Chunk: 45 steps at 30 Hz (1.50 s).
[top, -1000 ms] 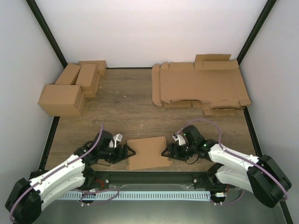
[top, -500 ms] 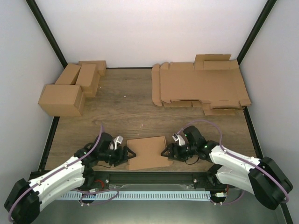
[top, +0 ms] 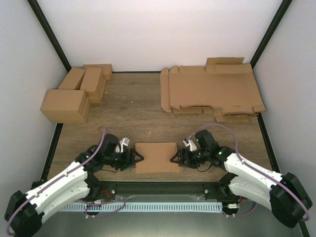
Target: Fold the paper box
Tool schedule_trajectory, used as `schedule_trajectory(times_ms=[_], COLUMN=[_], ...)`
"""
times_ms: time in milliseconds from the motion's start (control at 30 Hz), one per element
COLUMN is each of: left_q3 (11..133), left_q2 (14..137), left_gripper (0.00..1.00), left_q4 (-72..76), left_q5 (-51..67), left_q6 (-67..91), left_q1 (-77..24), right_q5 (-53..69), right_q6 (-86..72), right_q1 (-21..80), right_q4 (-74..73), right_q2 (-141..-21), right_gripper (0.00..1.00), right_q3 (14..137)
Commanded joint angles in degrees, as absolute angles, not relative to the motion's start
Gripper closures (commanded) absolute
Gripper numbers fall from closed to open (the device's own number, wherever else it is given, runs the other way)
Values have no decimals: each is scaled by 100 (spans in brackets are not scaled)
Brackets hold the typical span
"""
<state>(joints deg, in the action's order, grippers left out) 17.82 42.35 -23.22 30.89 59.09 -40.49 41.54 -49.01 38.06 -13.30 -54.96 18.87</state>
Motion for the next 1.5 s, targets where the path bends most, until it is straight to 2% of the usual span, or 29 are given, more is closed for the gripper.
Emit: schedule_trajectory(times_ms=[0,200,367,500,833,1167,1467], left_q3=[2589,3241,3260,3208,3353,3118,3346], left_q2=[4124,4403,4265,4247,4653,5272,5967], left_gripper=[32,32,32,32,32,32,41], left_q4=[-2144,-2530,-2640,-2520,-1901,-1025,-1110], left_q5=[3361,3621,4143,4349,4369,4103,4098], left_q6=[5925,5707,5682,5726,6045,7123,6931], left_q1=[-4048,-3694,-2995,-2634,-2574,-2255,-2108], right_q5=[4538,4498,4602,4788,4817,4536,4494], right_q6=[-4793,-4624,-4489,-4499,-4749,-5293,-5185], right_q1=[3894,3736,3246,3085,3076,2944,2796], right_q4=[-1588,-2087,-2492,-2431,-2039,-1725,-1614], right_q2=[-5237,-5541,-5565,-5599,-5758,-6617,-7085], right_gripper=[29,29,29,30,29,30,30], right_q3=[2873,3864,4253,4319,4229,4249,4416])
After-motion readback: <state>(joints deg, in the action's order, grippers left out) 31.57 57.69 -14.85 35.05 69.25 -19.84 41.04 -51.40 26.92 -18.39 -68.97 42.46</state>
